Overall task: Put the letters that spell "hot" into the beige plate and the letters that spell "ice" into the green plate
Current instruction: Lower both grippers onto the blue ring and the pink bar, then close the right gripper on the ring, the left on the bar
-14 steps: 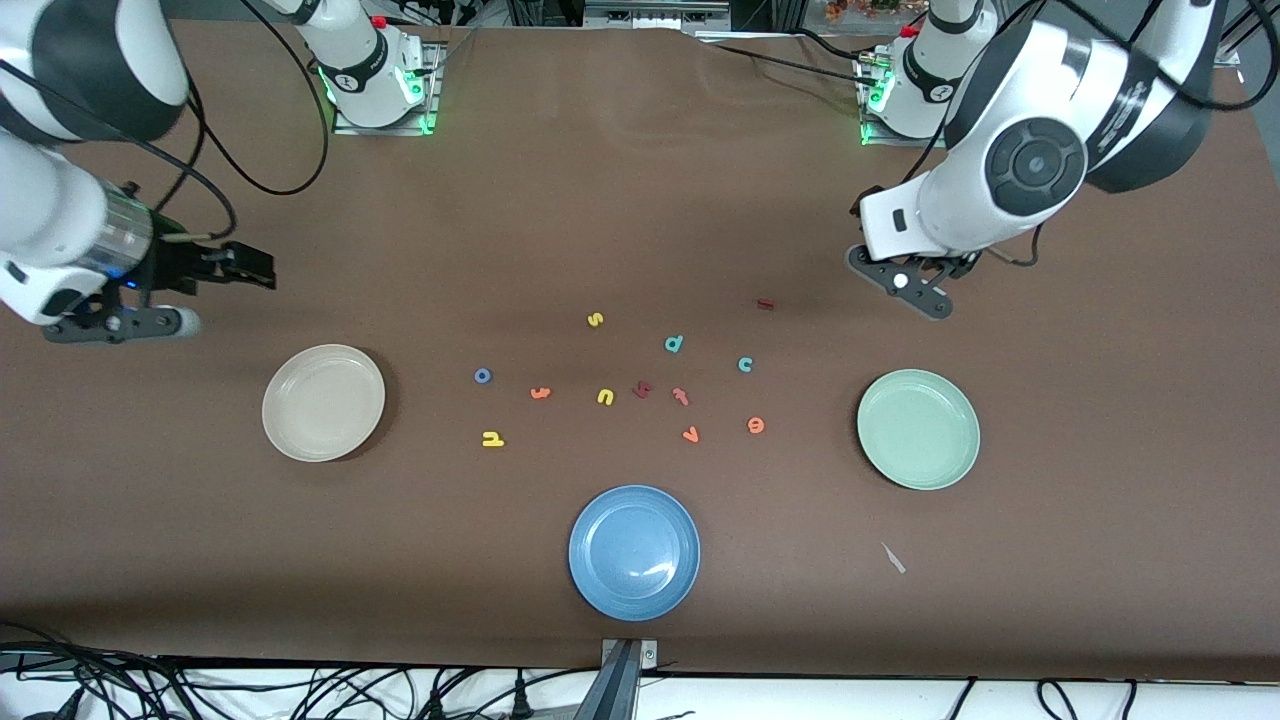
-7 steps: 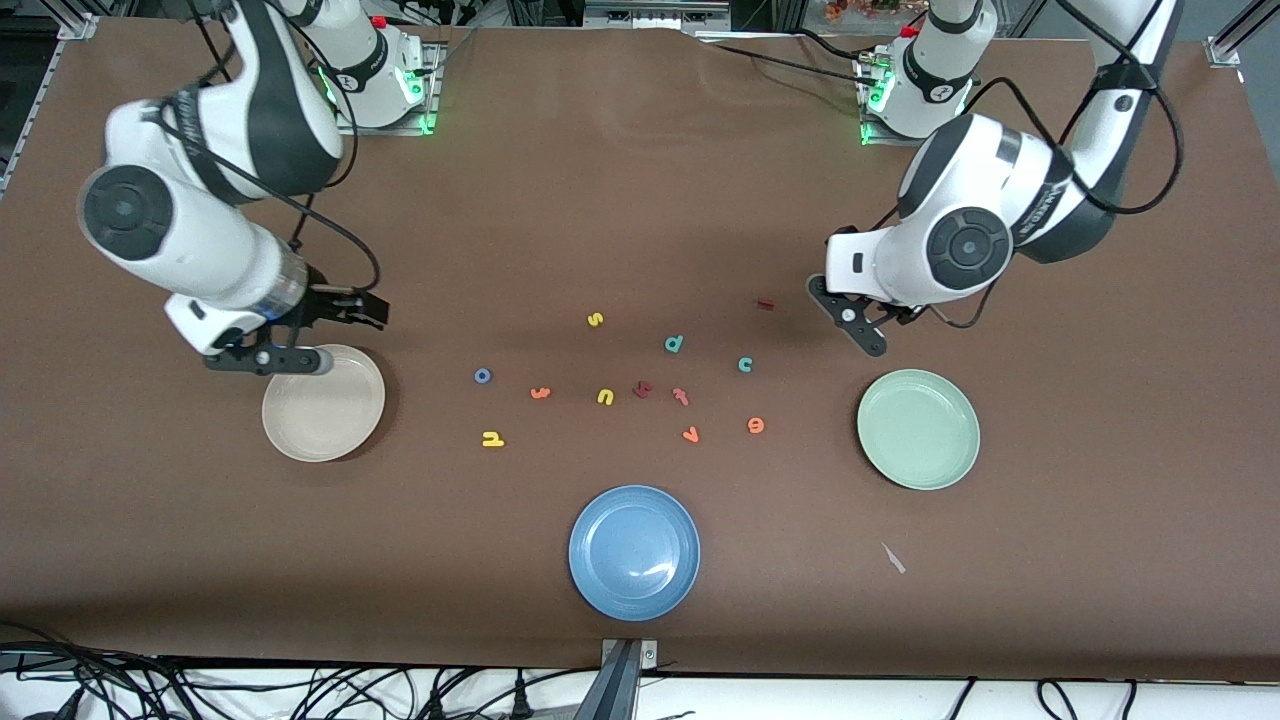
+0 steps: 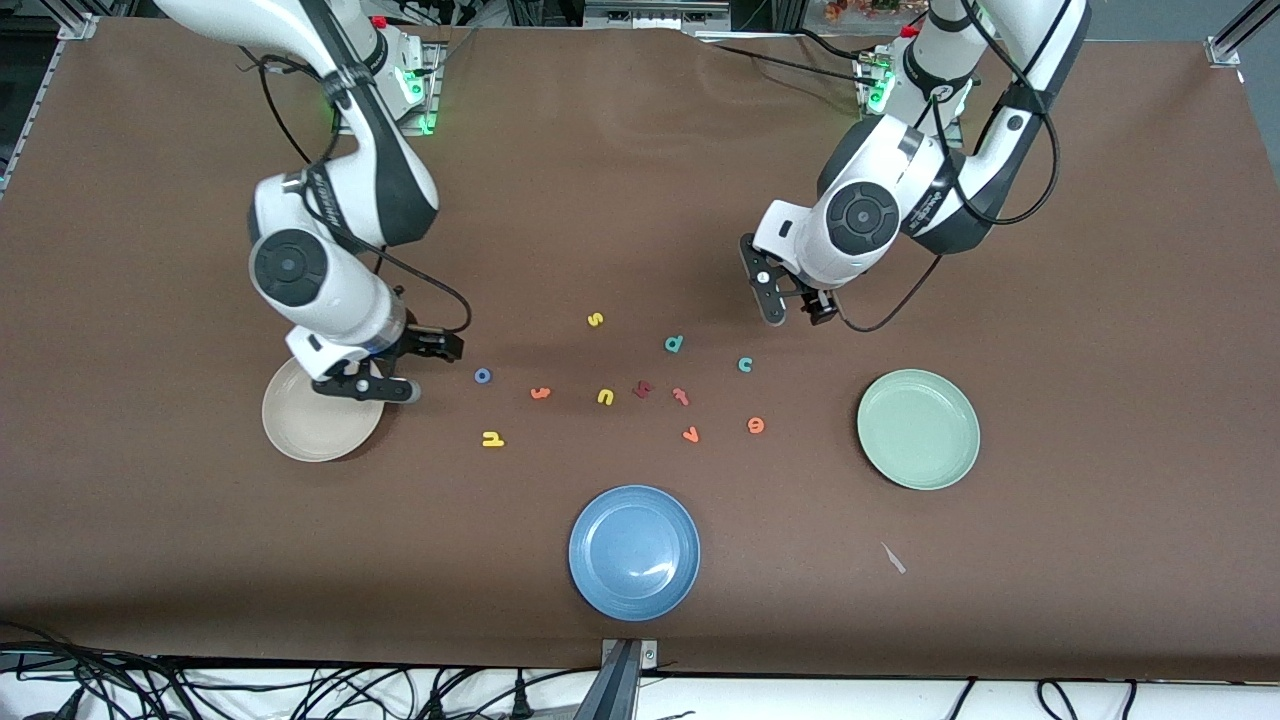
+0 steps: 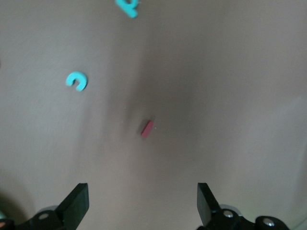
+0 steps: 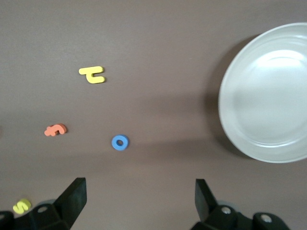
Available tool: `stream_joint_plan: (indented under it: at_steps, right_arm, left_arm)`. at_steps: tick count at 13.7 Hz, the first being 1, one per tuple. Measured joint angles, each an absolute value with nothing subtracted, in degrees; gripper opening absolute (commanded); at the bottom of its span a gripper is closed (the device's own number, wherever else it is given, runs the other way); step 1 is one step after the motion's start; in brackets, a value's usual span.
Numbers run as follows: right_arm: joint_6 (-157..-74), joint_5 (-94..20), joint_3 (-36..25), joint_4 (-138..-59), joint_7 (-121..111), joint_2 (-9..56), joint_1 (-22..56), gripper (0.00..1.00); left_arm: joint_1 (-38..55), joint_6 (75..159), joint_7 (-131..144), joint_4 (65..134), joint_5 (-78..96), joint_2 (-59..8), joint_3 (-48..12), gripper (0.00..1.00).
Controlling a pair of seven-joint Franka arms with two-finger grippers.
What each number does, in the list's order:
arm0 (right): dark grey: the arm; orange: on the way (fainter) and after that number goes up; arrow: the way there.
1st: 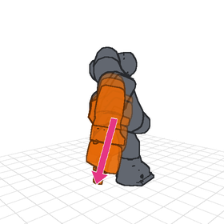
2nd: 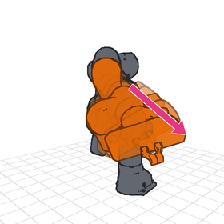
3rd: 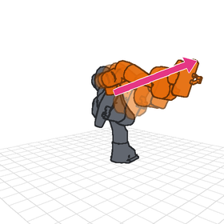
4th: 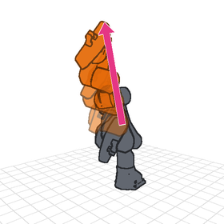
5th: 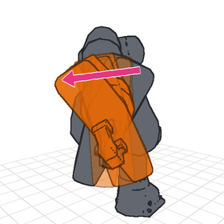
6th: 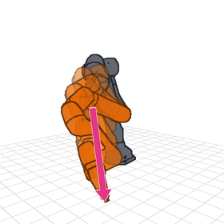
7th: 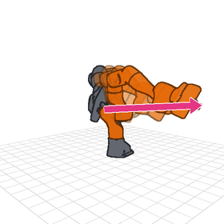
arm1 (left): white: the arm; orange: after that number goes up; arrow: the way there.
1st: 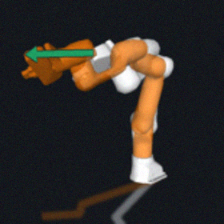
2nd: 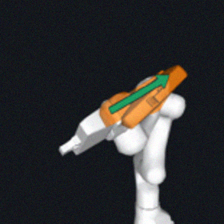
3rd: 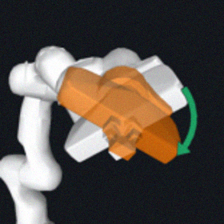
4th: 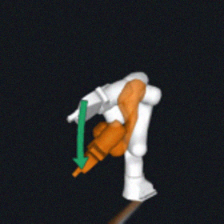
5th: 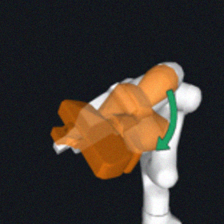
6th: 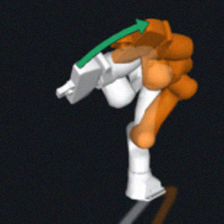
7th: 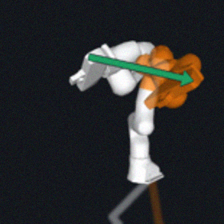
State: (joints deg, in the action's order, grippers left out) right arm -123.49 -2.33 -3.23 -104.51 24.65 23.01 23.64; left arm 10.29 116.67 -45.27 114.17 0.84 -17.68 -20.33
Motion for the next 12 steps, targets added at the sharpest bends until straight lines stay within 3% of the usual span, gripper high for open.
stream_joint_plan:
  at_steps: [8, 12]
  right_arm:
    - [-142.13, -2.34, -3.06, -108.18, 30.72, 31.09, 27.73, 1.0]
    - [-144.43, -2.34, -3.17, -109.58, 30.73, 32.73, 27.71, 0.93]
  left_arm:
    - [10.54, 125.34, -53.31, 117.91, -6.97, -22.07, -21.21, 0.86]
    - [12.05, 132.57, -53.45, 120.88, -9.91, -23.73, -21.42, 0.74]
